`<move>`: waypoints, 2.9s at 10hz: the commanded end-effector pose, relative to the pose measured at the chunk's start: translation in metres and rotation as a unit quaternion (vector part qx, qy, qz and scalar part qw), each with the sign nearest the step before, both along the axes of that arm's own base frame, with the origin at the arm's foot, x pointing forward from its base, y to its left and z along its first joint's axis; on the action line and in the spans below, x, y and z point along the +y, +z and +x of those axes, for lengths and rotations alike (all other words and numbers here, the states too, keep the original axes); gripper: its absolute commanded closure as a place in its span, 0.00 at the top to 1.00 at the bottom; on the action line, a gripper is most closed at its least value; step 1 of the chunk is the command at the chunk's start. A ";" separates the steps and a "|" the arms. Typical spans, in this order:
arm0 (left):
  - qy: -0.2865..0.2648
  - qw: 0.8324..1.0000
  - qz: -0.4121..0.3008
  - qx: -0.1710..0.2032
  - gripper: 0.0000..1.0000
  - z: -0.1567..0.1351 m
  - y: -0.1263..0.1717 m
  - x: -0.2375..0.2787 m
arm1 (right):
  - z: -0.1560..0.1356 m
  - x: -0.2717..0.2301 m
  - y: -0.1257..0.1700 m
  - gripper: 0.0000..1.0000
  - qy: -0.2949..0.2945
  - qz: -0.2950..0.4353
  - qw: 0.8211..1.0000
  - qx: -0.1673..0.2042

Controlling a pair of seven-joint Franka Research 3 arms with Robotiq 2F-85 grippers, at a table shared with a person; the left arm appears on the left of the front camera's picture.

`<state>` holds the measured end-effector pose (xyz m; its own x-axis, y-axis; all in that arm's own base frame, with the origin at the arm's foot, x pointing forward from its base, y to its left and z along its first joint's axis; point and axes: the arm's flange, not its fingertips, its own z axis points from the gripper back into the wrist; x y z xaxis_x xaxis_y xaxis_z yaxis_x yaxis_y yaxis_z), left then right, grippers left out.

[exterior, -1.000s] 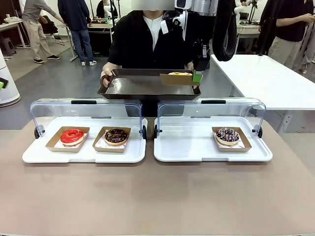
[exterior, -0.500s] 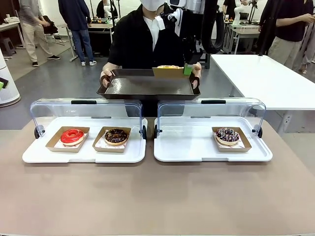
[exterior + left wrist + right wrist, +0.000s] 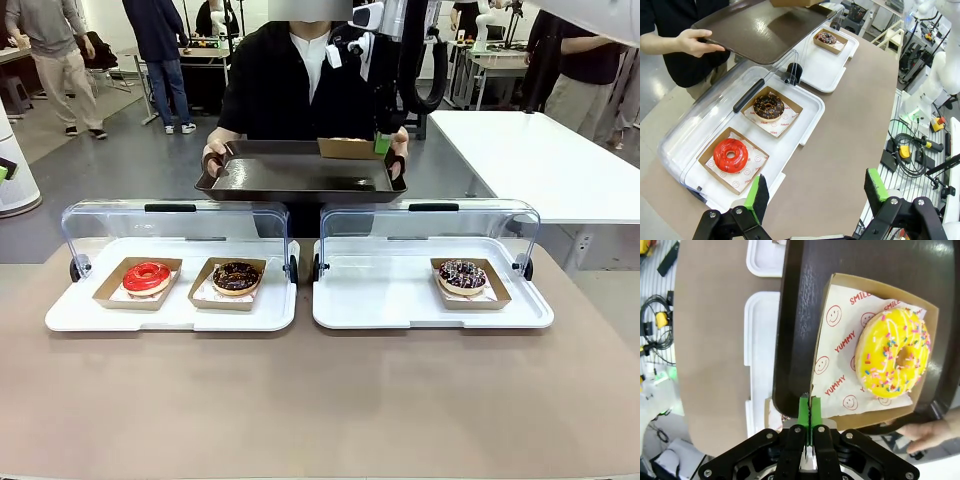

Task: Provide the desired donut to the person.
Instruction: Place the picked Paper togo box onto the Handle tray extended by the person.

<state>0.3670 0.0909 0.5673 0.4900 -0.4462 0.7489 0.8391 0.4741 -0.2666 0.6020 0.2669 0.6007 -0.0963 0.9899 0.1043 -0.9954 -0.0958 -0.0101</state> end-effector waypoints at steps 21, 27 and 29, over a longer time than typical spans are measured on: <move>-0.002 1.000 -0.004 -0.002 1.00 0.000 0.000 0.000 | 0.032 -0.012 -0.025 1.00 -0.003 -0.012 0.999 0.052; -0.002 1.000 -0.004 -0.002 1.00 0.000 0.000 0.000 | -0.044 -0.111 0.013 1.00 -0.012 0.157 0.986 0.055; -0.002 1.000 -0.004 -0.002 1.00 0.000 0.000 0.000 | -0.065 -0.168 0.009 1.00 -0.012 0.212 0.976 0.049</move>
<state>0.3671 0.0907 0.5673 0.4901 -0.4467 0.7485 0.8392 0.4738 -0.2667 0.5664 0.1239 0.6428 -0.0163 0.8909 0.4539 -0.9961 -0.0538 0.0699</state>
